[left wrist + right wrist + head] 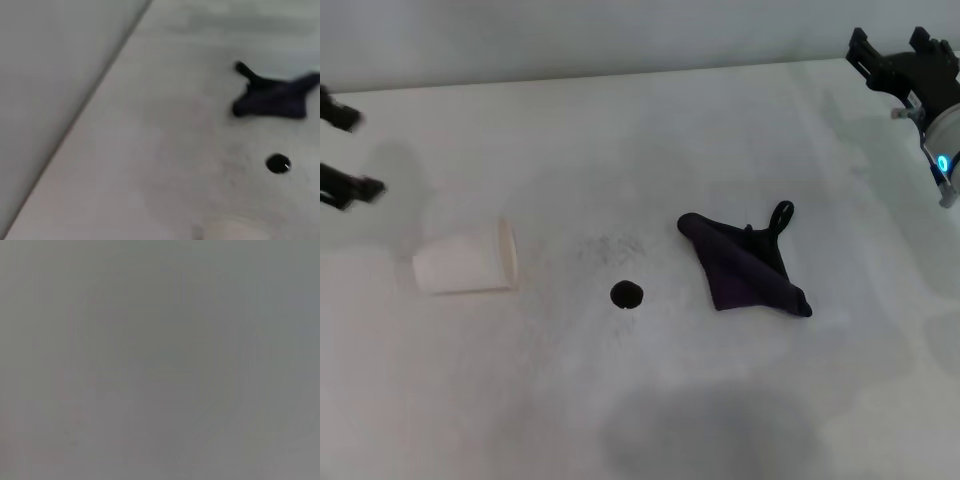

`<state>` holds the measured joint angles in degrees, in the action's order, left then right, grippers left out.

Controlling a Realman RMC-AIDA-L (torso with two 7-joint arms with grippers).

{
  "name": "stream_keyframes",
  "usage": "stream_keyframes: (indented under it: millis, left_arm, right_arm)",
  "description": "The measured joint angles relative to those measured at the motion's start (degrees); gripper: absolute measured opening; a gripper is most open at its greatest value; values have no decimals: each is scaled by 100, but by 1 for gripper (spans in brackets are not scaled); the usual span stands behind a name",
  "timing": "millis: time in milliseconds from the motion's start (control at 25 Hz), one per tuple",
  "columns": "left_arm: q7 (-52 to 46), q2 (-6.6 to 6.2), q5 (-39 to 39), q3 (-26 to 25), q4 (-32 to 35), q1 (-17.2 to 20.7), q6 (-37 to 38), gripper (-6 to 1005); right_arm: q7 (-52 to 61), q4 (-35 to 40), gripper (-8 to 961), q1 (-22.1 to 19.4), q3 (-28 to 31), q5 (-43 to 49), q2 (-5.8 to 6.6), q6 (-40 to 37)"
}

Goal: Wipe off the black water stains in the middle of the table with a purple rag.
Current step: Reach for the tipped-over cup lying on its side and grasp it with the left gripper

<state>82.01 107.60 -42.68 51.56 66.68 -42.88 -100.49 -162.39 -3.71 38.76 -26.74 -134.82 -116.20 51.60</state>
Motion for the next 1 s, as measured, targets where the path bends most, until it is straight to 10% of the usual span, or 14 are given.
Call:
stream_keyframes:
  millis: [200,520,1000]
  left_arm:
    - [434,535,579,57,307,-19,75,885]
    - [424,978,1142,736,254,52,651,885]
    - [664,1112,995,1290,-609,167,1814,884]
  right_arm:
    - [2,-6,869,-27,4,-12,0,12]
    - [132,42,869,4,2,-18,0,18]
    - [155,77,868,50,49,-43,0,18]
